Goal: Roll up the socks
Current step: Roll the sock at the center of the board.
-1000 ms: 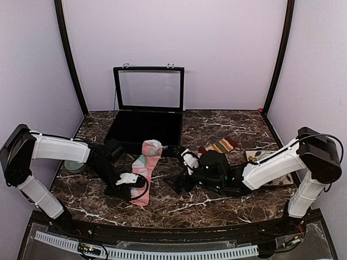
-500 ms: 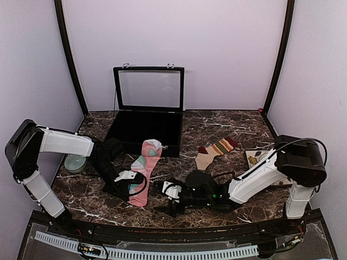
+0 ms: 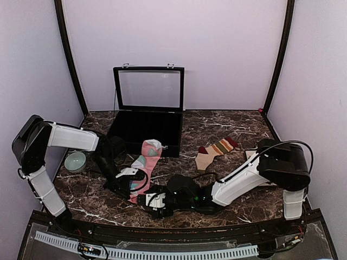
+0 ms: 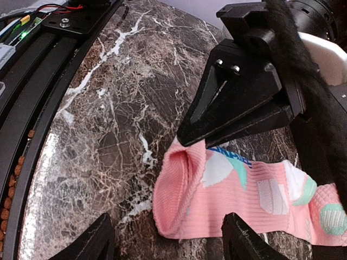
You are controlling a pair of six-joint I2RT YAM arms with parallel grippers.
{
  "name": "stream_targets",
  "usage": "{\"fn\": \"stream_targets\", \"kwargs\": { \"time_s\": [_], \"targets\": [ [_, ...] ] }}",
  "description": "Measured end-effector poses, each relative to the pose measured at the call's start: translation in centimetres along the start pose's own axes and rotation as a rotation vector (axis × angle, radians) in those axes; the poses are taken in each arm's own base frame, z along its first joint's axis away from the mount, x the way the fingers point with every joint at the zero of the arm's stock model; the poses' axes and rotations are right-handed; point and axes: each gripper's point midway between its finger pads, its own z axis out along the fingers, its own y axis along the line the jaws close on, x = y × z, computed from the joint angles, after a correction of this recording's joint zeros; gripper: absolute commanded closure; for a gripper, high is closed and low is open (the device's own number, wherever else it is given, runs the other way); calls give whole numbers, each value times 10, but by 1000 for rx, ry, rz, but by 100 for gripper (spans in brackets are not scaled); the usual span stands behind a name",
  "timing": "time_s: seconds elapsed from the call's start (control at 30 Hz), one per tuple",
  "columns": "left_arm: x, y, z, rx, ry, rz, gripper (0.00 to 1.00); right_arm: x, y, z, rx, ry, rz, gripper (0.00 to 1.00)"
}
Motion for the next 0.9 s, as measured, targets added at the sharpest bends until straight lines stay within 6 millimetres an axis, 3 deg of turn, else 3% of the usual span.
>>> {"fn": "stream_targets", "kwargs": {
  "time_s": [0.47,0.6,0.67,0.77,0.8,0.9],
  "targets": [
    [1,0,-2,22,8,3,87,18,3,21,-1,77,-90,76],
    [1,-1,-2,24,9,10,84,17,-1,24,22,78,-79,79],
    [1,-1,-2,23,11,13,76,16,-3,26,34,76,-68,82],
    [2,1,-2,18,16,19,44,15,-6,26,45,73,-47,96],
    [2,1,-2,15,17,19,41,14,-6,26,48,72,-44,100],
    [2,4,-2,-5,17,28,39,15,-6,27,53,73,-6,100]
  ]
}}
